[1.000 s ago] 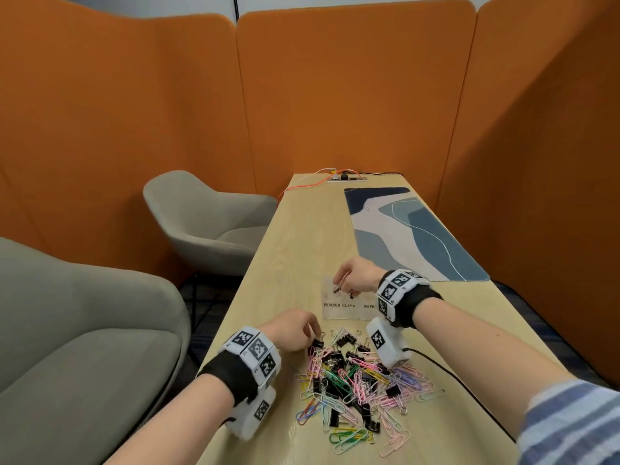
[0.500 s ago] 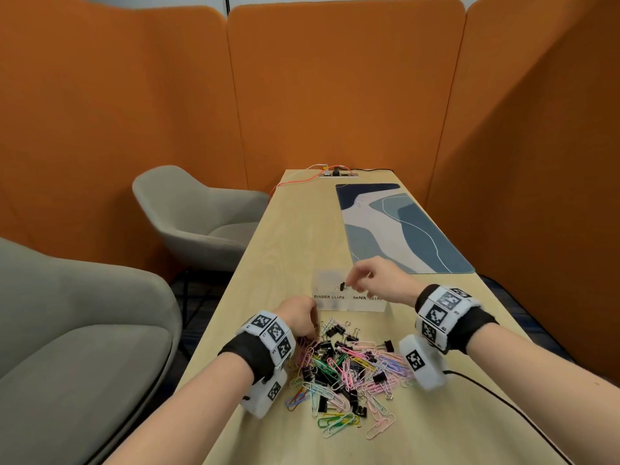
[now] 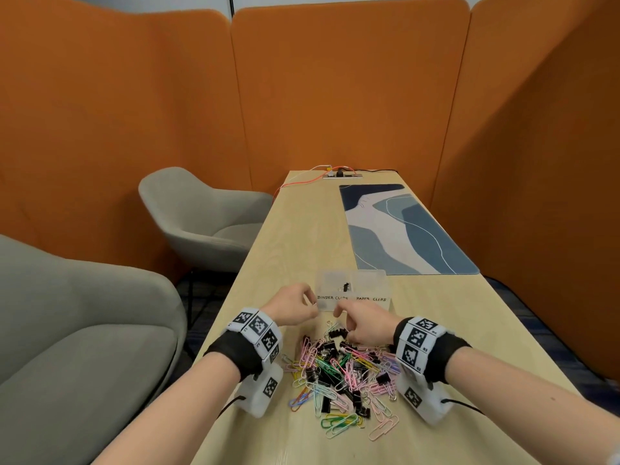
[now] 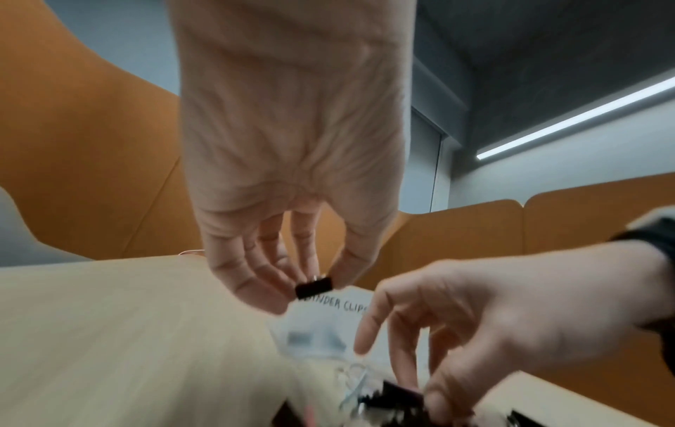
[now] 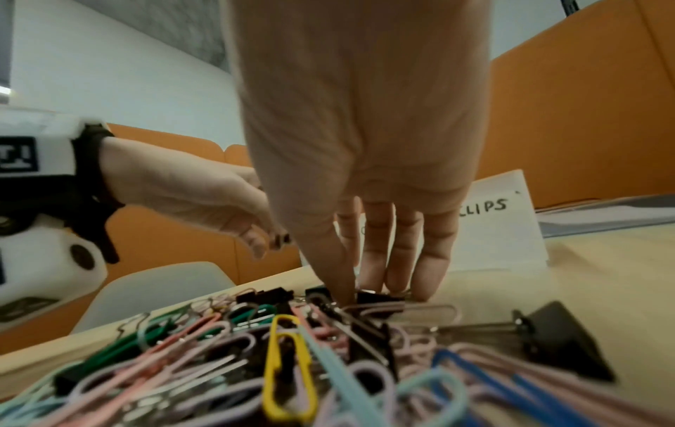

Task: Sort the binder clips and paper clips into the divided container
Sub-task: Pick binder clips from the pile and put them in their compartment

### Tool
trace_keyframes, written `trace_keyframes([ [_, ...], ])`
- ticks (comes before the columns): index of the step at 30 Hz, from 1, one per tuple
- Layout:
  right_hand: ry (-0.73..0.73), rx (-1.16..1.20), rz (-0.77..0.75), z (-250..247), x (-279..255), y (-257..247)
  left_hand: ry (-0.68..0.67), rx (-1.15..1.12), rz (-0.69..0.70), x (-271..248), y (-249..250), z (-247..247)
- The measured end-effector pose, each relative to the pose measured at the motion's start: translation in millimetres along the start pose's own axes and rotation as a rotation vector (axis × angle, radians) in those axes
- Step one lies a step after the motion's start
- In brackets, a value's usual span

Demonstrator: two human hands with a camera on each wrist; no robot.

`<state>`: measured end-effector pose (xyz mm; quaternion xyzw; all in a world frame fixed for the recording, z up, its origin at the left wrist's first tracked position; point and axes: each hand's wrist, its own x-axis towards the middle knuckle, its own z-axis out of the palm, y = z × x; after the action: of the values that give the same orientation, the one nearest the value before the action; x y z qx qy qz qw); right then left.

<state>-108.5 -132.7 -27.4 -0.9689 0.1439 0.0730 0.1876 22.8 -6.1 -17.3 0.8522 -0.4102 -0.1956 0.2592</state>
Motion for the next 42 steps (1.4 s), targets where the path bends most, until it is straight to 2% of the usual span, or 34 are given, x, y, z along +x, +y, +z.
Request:
trace_keyframes([
  [4,0.023,0.034,-0.008,0,-3,5,0.188,-0.037,0.075,10,18,-8],
  [7,0.035,0.142,0.001,-4,-5,11,0.264,0.001,0.108,25,31,-8],
  [11,0.062,0.345,0.003,-11,-8,21,0.265,0.145,0.138,44,33,0],
  [15,0.060,0.451,0.002,-11,-9,26,0.243,0.300,0.154,54,30,7],
  [21,0.055,0.619,0.064,-13,-5,35,0.204,0.401,0.192,57,28,7],
  [25,0.054,0.751,0.125,-12,-7,35,0.306,0.367,0.327,42,34,4],
  [27,0.062,0.768,0.156,-11,-5,36,0.245,0.304,0.379,28,34,6],
  [30,0.069,0.779,0.209,-9,-3,33,0.012,0.291,0.395,9,36,11],
  [32,0.068,0.812,0.235,-8,-2,29,-0.080,0.261,0.401,2,36,16],
  [37,0.044,0.939,0.247,-10,-5,19,-0.057,0.249,0.491,-3,38,27],
  [39,0.055,0.847,0.229,-12,-6,17,-0.021,0.241,0.489,-1,38,28],
  [42,0.112,0.314,0.150,-21,-18,21,0.016,0.261,0.423,1,37,27],
])
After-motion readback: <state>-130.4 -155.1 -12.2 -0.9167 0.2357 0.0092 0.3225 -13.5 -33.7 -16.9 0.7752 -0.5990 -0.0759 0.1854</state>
